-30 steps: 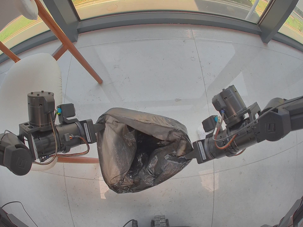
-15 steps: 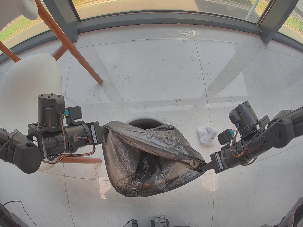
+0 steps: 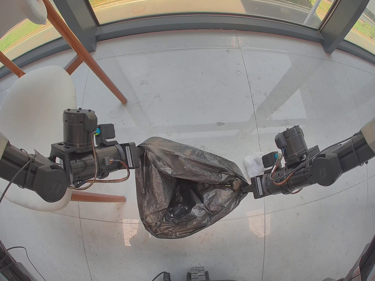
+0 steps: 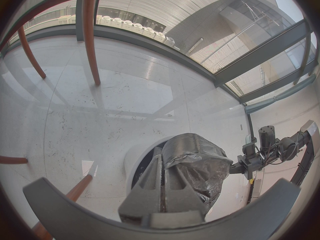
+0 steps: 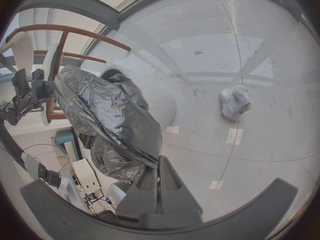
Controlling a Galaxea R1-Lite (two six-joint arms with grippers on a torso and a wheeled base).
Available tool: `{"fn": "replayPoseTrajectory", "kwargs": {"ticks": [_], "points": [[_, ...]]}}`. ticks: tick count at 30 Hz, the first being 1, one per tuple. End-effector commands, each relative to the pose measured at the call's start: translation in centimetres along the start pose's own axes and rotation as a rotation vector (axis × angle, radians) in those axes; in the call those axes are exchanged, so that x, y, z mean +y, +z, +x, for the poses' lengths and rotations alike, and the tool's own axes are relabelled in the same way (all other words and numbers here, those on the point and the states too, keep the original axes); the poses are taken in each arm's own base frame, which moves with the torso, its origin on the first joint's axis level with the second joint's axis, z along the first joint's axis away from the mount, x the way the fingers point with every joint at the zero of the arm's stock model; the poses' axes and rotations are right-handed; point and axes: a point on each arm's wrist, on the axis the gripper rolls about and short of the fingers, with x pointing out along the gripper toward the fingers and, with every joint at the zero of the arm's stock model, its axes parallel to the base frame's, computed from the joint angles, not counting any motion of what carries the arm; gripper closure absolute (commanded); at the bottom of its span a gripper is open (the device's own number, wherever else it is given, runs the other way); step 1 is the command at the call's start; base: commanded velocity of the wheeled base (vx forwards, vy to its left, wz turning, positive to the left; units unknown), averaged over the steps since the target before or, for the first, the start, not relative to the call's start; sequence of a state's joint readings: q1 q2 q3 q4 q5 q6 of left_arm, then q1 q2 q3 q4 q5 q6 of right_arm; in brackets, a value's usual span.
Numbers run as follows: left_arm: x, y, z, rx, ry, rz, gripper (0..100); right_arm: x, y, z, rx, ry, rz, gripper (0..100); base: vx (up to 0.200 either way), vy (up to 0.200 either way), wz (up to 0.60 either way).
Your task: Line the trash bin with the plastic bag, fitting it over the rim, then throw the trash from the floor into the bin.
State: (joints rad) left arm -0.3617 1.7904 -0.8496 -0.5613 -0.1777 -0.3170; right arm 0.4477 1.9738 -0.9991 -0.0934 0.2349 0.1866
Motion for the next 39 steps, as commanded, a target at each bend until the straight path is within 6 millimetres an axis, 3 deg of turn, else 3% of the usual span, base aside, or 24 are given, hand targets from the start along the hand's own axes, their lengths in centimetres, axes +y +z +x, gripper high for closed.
{"fn": "replayPoseTrajectory", "kwargs": {"ticks": [1,9,10,23,30,37,39], "points": [[0.0,-0.7,1.3,0.031,-0.002,0.001,100,-1.2,0.3,1.8,0.002,-0.013,0.017,100,0.000,0.000,0.00],[0.2,-0.8,2.0,0.021,-0.006,0.003,100,-2.1,1.8,3.0,-0.072,-0.015,0.015,100,0.000,0.000,0.00],[0.2,-0.9,2.2,0.015,-0.008,0.004,100,-2.1,1.8,3.0,-0.077,-0.014,0.014,0,0.000,0.000,0.00],[1.1,-0.7,2.2,0.014,0.016,-0.006,100,-1.8,2.9,3.5,-0.193,0.012,-0.014,0,0.000,0.000,0.00],[1.6,-0.3,2.0,0.055,0.041,0.001,100,-2.7,2.8,3.6,-0.252,0.006,-0.008,0,0.000,0.000,0.00],[1.0,1.4,0.9,0.105,0.056,-0.010,100,-3.2,2.7,3.8,-0.259,0.001,-0.003,0,0.000,0.000,0.00],[2.1,1.8,0.7,0.106,0.088,-0.001,100,-3.5,2.7,3.9,-0.262,-0.005,0.002,0,0.000,0.000,0.00]]}}
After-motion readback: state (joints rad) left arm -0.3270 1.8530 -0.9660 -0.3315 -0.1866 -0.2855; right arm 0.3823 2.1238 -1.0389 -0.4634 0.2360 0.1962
